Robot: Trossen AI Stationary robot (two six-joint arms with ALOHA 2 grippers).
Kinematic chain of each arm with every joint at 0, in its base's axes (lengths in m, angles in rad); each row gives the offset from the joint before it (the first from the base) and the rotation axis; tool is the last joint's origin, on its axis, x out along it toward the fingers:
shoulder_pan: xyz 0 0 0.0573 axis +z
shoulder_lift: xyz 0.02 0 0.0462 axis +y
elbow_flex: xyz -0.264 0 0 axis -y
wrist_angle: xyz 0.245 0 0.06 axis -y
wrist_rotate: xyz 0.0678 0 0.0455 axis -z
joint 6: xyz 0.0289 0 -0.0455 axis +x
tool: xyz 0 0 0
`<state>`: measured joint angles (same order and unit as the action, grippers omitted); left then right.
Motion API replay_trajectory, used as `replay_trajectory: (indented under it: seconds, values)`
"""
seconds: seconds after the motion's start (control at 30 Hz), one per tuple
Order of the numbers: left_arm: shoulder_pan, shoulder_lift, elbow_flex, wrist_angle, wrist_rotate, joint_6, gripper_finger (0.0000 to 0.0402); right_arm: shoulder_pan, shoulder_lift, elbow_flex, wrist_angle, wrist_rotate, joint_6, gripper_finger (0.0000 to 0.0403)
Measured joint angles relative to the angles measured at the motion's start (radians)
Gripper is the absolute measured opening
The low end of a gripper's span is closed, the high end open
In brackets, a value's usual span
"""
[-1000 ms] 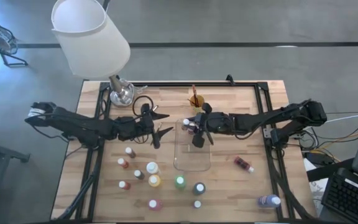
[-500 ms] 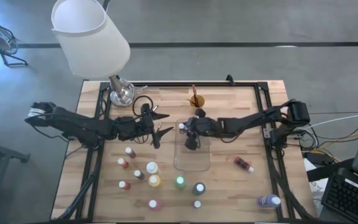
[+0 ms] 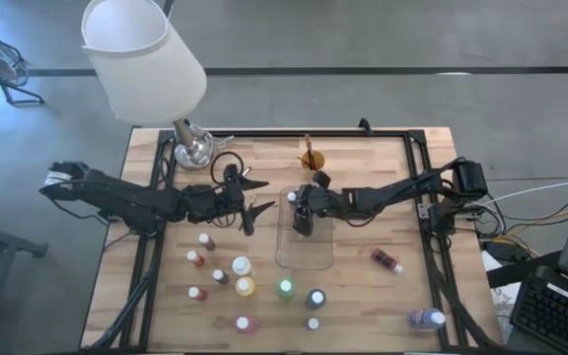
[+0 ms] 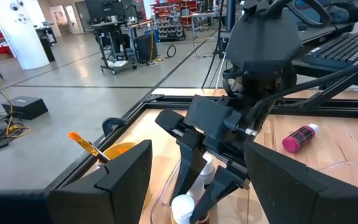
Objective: Pick & Place Paint Supplies
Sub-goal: Put the small yellow paint bottle into the transparent bin
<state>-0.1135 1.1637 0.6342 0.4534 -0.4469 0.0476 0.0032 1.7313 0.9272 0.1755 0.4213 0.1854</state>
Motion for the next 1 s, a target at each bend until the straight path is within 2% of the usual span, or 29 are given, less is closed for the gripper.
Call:
replay_trajectory:
  seconds: [0.57, 0.8, 1.0]
  values:
    - [0.000, 0.000, 0.000, 0.001, 0.000, -0.004, 0.0262, -0.001, -0.005, 0.002, -0.080, 0.003, 0.046, 0.0107]
    - [0.000, 0.000, 0.000, 0.001, 0.000, -0.004, 0.0262, -0.002, -0.004, 0.012, -0.093, 0.001, 0.040, 0.0159]
    - [0.000, 0.000, 0.000, 0.001, 0.000, -0.003, 0.0262, -0.002, -0.001, 0.031, -0.112, -0.003, 0.006, 0.0179]
